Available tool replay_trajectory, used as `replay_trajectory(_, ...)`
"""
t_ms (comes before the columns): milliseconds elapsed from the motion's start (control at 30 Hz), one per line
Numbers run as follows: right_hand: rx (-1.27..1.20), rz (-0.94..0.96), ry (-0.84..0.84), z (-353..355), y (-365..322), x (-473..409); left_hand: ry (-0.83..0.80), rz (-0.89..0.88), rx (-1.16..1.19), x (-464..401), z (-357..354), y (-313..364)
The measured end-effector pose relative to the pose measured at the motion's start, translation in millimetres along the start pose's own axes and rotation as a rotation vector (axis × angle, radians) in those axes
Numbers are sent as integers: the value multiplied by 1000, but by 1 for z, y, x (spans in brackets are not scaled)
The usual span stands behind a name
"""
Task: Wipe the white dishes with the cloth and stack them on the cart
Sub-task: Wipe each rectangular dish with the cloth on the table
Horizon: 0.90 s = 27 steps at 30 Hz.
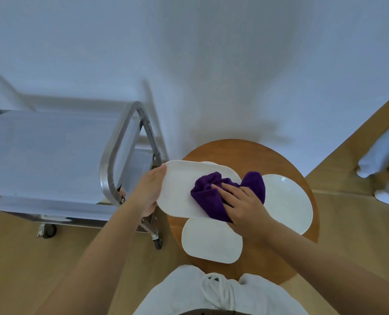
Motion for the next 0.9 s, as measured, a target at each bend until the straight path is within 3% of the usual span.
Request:
replay_trajectory(133,-185,-87,-94,10,6,-10,-13,128,111,-8,11,-8)
replay_trajectory(267,-828,-555,-429,-2,40,1,-139,189,245,-10,8,-21)
replay_trajectory(333,-1099,-632,-441,2,48,0,-207,122,334,-7,-3,-19)
replay_trajectory(467,-1753,-647,-397,3,31,-8,-467,79,736,7,-51,-8)
replay_trajectory(567,-1994,-785,-280,-15,27,-4,-493,43,800,8,-66,-2)
replay_trajectory(733,-2041,-1126,-83,-50,31,19,-408,26,640,0,-58,-3)
replay_trajectory(900,-1493,-1593,46,-64,69,58,-386,86,566,3,-59,-8)
Point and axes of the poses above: each hand's wrist, its own x-axis away from the middle knuckle, its own z-axis out of the back of the hand, y = z × x, the point moved 10 cm from there along -x, towards the middle knuckle, and after that the axes turned 5 degrees about x, right-handed, at the moved point
